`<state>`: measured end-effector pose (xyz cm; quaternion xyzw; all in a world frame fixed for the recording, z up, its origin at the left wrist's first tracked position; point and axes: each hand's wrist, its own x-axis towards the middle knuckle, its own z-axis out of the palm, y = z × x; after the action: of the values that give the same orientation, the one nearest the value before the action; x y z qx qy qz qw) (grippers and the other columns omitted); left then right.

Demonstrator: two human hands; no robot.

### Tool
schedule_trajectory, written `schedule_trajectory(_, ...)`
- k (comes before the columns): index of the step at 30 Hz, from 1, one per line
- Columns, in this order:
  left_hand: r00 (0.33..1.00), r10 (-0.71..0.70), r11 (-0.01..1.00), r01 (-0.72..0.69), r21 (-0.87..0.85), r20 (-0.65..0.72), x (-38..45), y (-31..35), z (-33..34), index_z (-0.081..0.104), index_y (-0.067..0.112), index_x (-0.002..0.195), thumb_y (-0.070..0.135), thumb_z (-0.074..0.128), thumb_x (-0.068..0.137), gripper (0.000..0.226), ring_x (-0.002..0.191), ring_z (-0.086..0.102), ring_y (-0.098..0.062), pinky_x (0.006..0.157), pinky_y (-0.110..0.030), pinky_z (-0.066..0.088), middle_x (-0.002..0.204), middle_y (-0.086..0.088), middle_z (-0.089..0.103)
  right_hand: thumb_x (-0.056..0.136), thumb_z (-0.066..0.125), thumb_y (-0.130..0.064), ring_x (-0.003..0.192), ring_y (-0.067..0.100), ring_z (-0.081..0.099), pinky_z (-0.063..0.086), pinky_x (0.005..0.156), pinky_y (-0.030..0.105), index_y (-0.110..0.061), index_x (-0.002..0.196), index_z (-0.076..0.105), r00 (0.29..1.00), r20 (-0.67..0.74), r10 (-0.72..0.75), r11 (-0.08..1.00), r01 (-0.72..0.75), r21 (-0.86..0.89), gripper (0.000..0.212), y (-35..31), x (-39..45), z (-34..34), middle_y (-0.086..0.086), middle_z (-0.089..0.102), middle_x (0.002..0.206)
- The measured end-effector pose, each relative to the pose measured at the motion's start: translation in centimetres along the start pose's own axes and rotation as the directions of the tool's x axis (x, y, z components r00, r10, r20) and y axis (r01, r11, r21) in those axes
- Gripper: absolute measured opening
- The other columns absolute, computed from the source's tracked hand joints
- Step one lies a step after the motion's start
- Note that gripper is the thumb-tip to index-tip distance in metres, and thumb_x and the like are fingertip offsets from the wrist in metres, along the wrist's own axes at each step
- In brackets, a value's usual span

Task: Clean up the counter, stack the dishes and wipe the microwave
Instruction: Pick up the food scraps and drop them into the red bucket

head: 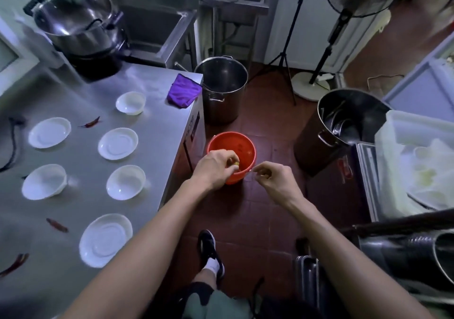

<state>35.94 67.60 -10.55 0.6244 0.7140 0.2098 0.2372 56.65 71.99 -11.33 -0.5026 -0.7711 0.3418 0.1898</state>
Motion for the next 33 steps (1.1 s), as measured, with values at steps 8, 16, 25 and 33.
schedule_trajectory(8, 0.997, -0.005, 0.998, 0.009, -0.055, 0.075, 7.9, -5.5, -1.2, 0.070, 0.032, 0.100, 0.037, 0.070, 0.088, 0.014, 0.090, 0.065, -0.014, 0.084, -0.040, 0.057, 0.102, 0.007, 0.070, 0.084, 0.075, -0.008, 0.085, 0.006, 0.069, 0.056, 0.079, 0.018, -0.017, 0.101, 0.078, 0.996, 0.058, 0.066, 0.994, -0.060, -0.096, 0.020, -1.5, 7.5, 2.4, -0.003, 0.076, 0.095)
schedule_trajectory(16, 0.989, -0.045, 0.997, 0.053, -0.052, 0.140, 12.9, -8.3, -1.3, 0.068, 0.035, 0.100, 0.040, 0.069, 0.088, 0.013, 0.093, 0.064, -0.014, 0.085, -0.041, 0.056, 0.105, 0.009, 0.069, 0.083, 0.074, -0.007, 0.084, 0.009, 0.068, 0.055, 0.081, 0.023, -0.016, 0.097, 0.077, 0.990, 0.084, 0.117, 0.990, -0.110, -0.086, 0.017, -1.4, 13.6, 3.6, -0.001, 0.075, 0.093)
schedule_trajectory(25, 0.955, -0.135, 0.991, 0.129, 0.043, 0.263, 19.6, -8.9, 0.8, 0.068, 0.035, 0.104, 0.041, 0.068, 0.088, 0.017, 0.098, 0.064, -0.017, 0.087, -0.037, 0.054, 0.107, 0.008, 0.069, 0.085, 0.067, -0.007, 0.089, 0.012, 0.069, 0.056, 0.081, 0.027, -0.017, 0.100, 0.076, 0.963, 0.156, 0.218, 0.975, -0.210, -0.066, 0.021, 4.4, 20.7, 3.0, -0.001, 0.075, 0.095)
schedule_trajectory(33, 0.924, -0.175, 0.973, 0.111, 0.201, 0.340, 28.4, -7.7, 2.6, 0.066, 0.035, 0.109, 0.039, 0.066, 0.090, 0.019, 0.108, 0.063, -0.018, 0.087, -0.034, 0.050, 0.115, 0.009, 0.068, 0.087, 0.064, -0.010, 0.096, 0.020, 0.069, 0.057, 0.085, 0.039, -0.021, 0.103, 0.075, 0.909, 0.342, 0.238, 0.971, -0.216, -0.100, 0.022, 9.7, 30.3, 2.1, 0.002, 0.074, 0.105)
